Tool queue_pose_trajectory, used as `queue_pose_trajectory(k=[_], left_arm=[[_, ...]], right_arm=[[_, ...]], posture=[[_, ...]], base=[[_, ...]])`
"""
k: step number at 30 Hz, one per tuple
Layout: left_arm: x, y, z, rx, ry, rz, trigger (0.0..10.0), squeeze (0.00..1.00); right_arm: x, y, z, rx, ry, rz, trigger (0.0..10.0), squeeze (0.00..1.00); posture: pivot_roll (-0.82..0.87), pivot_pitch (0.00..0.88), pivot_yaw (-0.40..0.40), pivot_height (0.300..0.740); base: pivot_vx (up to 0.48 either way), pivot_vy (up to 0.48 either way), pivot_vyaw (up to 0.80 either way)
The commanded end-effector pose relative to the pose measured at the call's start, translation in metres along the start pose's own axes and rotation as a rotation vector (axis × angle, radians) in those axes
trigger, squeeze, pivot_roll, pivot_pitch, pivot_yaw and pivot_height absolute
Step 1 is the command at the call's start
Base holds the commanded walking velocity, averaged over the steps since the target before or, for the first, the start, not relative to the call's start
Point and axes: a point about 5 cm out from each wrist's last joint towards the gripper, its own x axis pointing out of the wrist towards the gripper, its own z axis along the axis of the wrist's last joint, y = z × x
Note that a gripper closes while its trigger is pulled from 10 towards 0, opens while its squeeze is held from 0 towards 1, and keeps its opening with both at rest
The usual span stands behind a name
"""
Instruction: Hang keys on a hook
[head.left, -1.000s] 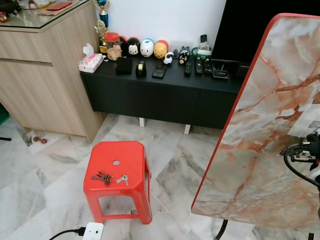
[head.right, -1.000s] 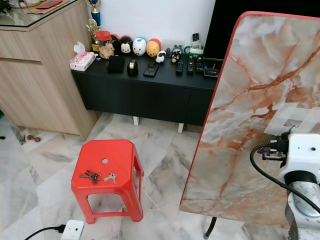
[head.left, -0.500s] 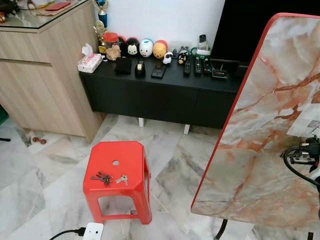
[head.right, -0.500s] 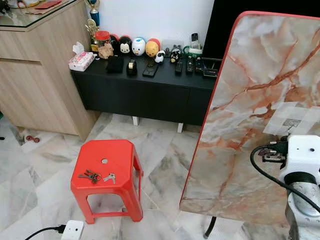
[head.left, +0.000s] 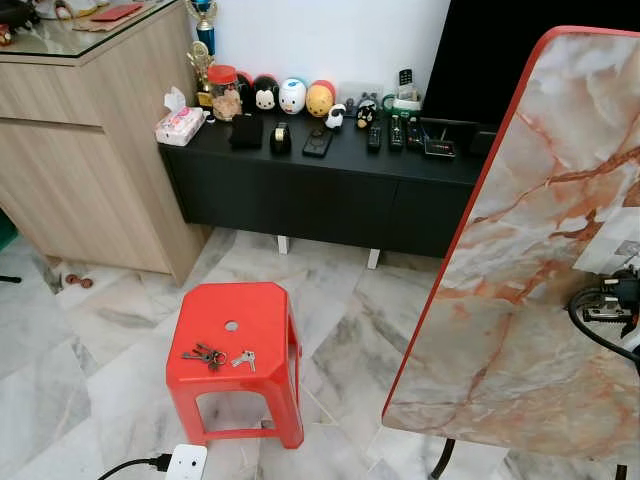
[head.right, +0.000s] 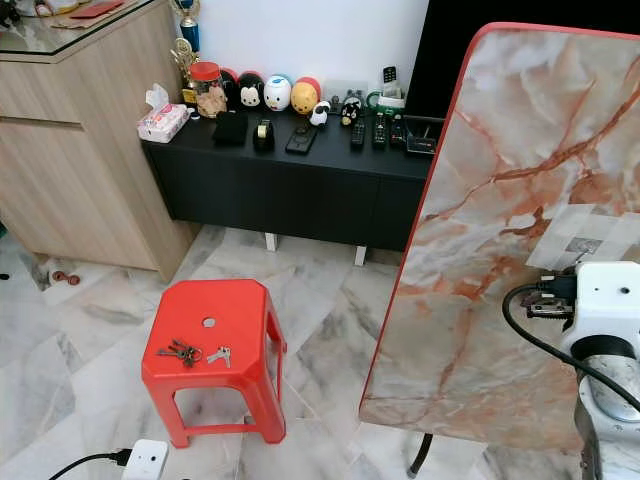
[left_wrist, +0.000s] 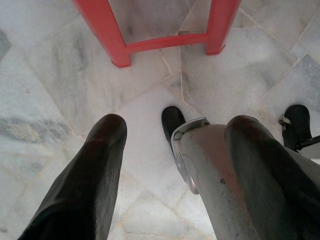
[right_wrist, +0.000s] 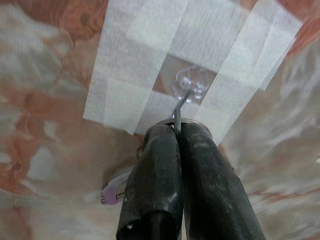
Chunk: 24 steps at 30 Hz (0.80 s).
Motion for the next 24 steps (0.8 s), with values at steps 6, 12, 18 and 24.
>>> queue_pose_trajectory(k=[6,12,18,24], left_arm=[[-0.001,-0.002,-0.005,0.015,0.029,-0.010,10.0,0.00],[-0.001,-0.002,-0.005,0.010,0.027,-0.008,10.0,0.00],[-0.001,0.000,-0.007,0.005,0.030,-0.004,10.0,0.00],[-0.002,0.002,-0.009,0.001,0.035,-0.001,10.0,0.00]], right_arm=[[0.005,-0.005,0.003,-0.022,0.010,-0.012,10.0,0.00],[0.007,-0.005,0.005,-0.030,0.006,-0.003,10.0,0.00],[0.007,-0.004,0.007,-0.026,0.003,0.003,10.0,0.00],[0.007,0.005,0.007,-0.046,-0.001,0.053,10.0,0.00]], posture=[[-0.08,0.037,-0.042,0.740],[-0.08,0.039,-0.043,0.740],[-0.08,0.039,-0.043,0.740],[-0.08,0.043,-0.044,0.740]], base=[[0.000,0.000,0.00],[0.000,0.000,0.00],[0.000,0.000,0.00],[0.000,0.000,0.00]])
